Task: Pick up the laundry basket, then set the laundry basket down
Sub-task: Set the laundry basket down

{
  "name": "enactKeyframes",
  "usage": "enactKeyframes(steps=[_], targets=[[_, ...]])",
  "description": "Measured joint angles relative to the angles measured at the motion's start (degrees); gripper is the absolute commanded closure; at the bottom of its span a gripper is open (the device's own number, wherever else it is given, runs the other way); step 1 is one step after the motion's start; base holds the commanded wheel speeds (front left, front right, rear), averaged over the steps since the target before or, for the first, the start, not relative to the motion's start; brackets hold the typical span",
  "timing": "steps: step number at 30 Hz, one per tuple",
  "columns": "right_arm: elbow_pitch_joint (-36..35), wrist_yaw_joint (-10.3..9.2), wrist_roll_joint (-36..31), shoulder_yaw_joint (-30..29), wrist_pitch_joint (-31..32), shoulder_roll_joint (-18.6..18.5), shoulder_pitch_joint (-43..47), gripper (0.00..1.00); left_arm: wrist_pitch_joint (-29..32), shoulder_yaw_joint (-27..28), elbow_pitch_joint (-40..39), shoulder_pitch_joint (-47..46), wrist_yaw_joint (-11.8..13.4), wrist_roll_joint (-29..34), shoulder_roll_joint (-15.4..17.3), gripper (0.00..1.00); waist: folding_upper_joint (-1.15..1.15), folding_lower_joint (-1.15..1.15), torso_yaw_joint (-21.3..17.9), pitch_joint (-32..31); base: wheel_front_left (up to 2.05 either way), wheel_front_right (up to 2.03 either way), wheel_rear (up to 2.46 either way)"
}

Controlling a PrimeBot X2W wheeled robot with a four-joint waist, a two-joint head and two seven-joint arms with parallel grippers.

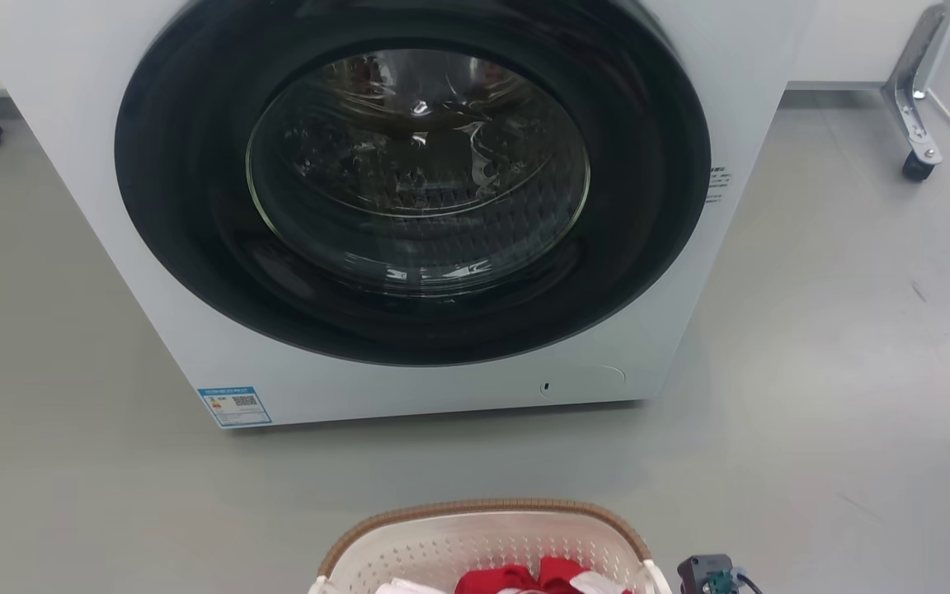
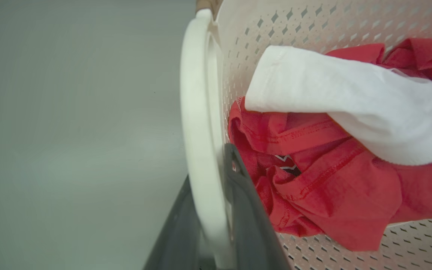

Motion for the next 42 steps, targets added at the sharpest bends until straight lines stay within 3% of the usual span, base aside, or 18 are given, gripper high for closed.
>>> enactKeyframes(steps=[21, 42], targets=[[2.38, 0.01, -0.68, -1.80, -2.05, 0.03, -18.98, 1.00, -1.43, 1.89, -0.86, -17.56, 0.33, 0.18, 0.80, 1.00, 0.00, 0.01, 1.11, 11.21, 0.00, 0.00, 0.00], [8.76, 0.52, -2.60, -2.57, -5.77, 0.41, -28.00, 1.00, -2.31, 1.14, -1.26, -27.13, 0.41, 1.25, -0.16, 1.00, 0.01, 0.00, 3.50, 28.63, 0.00, 0.00, 0.00]])
